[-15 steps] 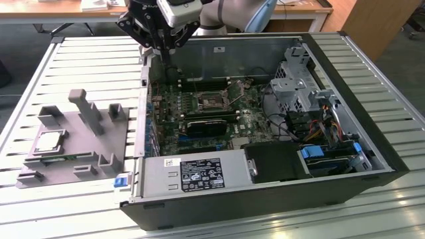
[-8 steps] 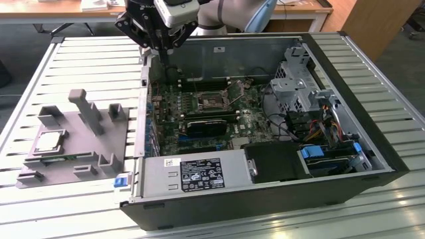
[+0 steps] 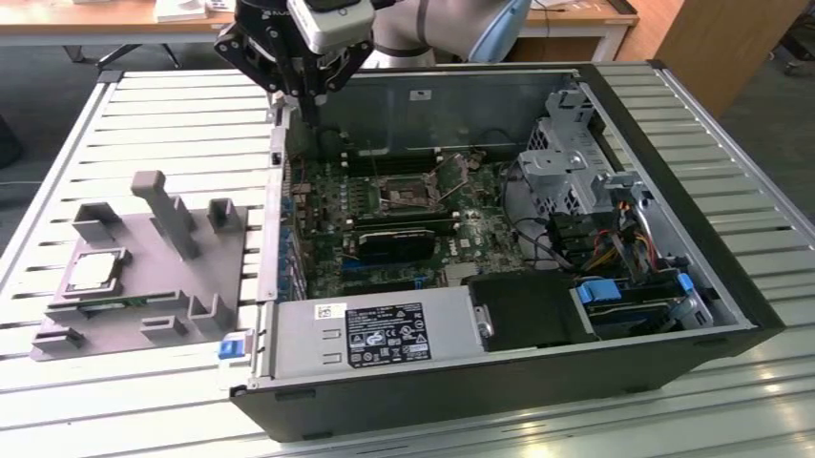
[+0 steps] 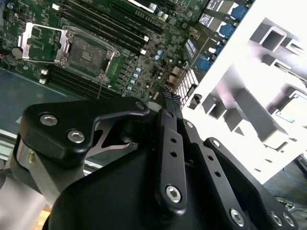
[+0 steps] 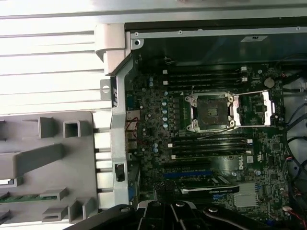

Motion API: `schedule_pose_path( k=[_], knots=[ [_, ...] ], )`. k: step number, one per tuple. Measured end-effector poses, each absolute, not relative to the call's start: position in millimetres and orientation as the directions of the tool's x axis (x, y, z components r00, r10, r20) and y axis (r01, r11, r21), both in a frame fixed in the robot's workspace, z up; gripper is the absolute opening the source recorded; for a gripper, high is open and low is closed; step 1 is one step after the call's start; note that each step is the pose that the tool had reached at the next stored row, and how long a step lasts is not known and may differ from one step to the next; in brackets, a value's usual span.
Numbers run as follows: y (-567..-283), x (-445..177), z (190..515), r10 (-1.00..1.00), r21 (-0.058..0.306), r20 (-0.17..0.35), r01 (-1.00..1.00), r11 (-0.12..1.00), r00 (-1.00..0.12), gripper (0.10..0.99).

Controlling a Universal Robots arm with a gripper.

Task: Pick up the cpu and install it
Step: 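Reach for the cpu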

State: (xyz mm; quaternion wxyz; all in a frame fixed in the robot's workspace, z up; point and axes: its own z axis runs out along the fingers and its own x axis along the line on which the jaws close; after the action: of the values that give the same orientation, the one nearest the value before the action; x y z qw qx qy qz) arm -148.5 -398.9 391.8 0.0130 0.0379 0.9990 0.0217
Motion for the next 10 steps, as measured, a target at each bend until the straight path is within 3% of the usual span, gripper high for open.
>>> schedule_pose_path(
  k=[10],
  knots=[
    [-398.9,-158.0,391.0,0.076,0.044,-0.024,0.075,0.996,-0.997,0.106]
  ],
)
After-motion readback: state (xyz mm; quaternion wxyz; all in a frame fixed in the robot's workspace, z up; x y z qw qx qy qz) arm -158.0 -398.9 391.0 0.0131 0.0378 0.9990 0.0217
